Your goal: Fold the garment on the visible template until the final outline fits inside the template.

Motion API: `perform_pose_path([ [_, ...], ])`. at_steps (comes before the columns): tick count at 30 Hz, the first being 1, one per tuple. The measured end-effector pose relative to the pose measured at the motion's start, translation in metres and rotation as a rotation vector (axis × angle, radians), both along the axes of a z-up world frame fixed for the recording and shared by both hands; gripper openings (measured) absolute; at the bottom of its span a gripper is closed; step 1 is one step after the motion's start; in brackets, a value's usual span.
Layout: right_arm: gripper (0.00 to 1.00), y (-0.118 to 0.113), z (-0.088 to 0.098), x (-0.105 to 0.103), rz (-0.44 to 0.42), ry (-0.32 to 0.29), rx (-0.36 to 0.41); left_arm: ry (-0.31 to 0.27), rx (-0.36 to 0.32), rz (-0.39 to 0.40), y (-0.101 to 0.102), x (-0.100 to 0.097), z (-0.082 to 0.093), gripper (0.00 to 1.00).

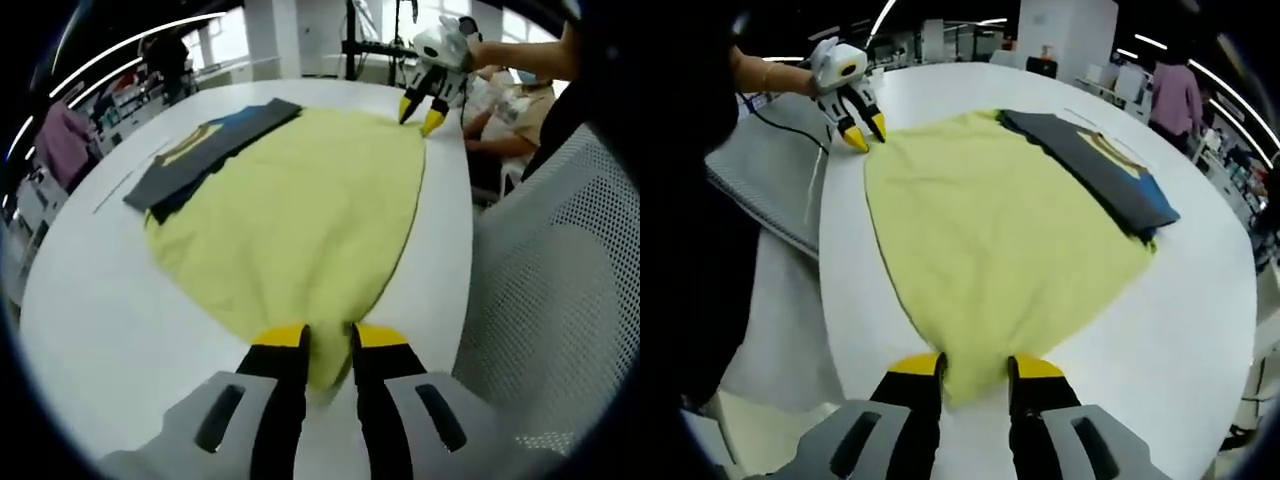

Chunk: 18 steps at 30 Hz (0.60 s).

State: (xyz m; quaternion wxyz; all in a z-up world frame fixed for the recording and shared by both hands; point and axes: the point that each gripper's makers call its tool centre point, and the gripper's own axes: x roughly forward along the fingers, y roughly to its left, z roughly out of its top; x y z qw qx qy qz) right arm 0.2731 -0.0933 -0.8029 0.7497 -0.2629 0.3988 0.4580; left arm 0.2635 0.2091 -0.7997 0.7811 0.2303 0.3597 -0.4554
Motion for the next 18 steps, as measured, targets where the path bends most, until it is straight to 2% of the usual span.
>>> perform_pose_path([
  [3, 0.09, -0.001, 0.000, 0.004, -0.014, -0.009, -0.004, 0.007, 0.007, -0.006, 0.002, 0.001, -0.001, 0.09],
  [7, 0.06, -0.002, 0.000, 0.006, -0.023, -0.020, -0.003, 0.005, 0.016, 0.046, 0.004, 0.006, -0.002, 0.02],
  [12, 0.03, -0.003, 0.001, 0.007, -0.043, -0.026, 0.002, 0.019, 0.029, 0.081, 0.004, 0.007, -0.002, 0.01],
  [14, 0.00, -0.003, 0.004, 0.008, -0.052, -0.035, 0.005, 0.022, 0.044, 0.090, 0.004, 0.006, -0.002, 0.00],
  [18, 0.00, -0.005, 0.013, 0.011, -0.085, -0.049, 0.024, 0.035, 0.061, 0.143, 0.006, 0.007, 0.004, 0.00],
])
